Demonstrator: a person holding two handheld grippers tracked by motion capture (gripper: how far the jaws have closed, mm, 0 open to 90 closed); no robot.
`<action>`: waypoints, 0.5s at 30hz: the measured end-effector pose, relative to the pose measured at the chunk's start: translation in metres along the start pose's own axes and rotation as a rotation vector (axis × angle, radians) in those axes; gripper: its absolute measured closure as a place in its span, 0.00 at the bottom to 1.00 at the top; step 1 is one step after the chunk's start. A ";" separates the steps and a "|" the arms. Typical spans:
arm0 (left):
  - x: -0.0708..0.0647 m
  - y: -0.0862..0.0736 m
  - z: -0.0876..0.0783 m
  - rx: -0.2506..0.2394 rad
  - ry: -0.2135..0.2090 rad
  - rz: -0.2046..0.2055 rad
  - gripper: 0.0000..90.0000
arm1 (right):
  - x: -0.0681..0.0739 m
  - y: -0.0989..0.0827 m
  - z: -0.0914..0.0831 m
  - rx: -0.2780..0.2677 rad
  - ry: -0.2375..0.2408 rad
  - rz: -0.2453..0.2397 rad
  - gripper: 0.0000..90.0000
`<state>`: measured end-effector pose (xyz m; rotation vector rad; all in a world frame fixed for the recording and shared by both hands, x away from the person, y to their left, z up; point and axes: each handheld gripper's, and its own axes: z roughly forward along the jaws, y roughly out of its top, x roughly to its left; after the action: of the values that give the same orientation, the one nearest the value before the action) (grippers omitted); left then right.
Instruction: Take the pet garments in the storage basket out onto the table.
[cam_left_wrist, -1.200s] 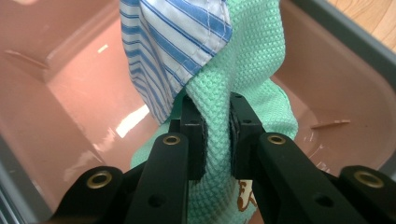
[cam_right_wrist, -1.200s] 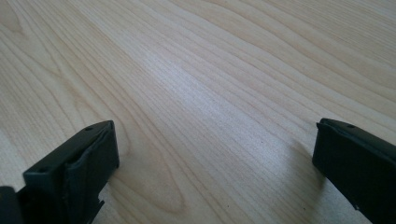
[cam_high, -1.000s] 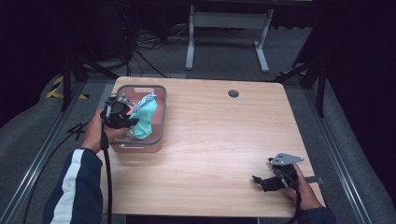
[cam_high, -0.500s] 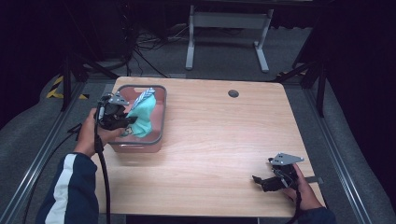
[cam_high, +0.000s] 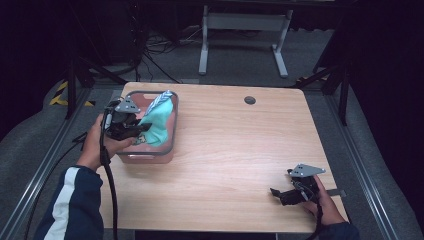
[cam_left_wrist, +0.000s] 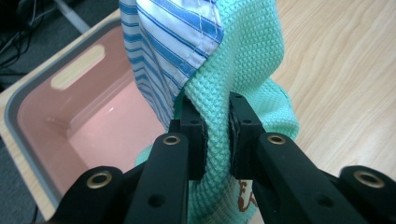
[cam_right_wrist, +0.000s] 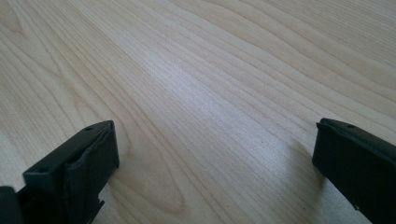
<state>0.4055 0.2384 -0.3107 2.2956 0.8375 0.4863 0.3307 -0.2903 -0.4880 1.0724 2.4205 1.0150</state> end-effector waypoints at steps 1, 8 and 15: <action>-0.003 0.003 -0.001 -0.002 -0.004 0.012 0.88 | 0.000 0.000 0.000 0.000 0.000 0.000 0.01; -0.022 0.023 -0.006 -0.028 -0.027 0.071 0.88 | 0.000 0.000 0.000 0.000 0.000 0.000 0.01; -0.037 0.041 -0.007 -0.038 -0.051 0.131 0.88 | 0.000 0.000 0.000 0.000 0.000 0.000 0.01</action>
<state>0.3926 0.1920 -0.2824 2.3271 0.6513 0.4947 0.3307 -0.2903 -0.4880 1.0724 2.4205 1.0150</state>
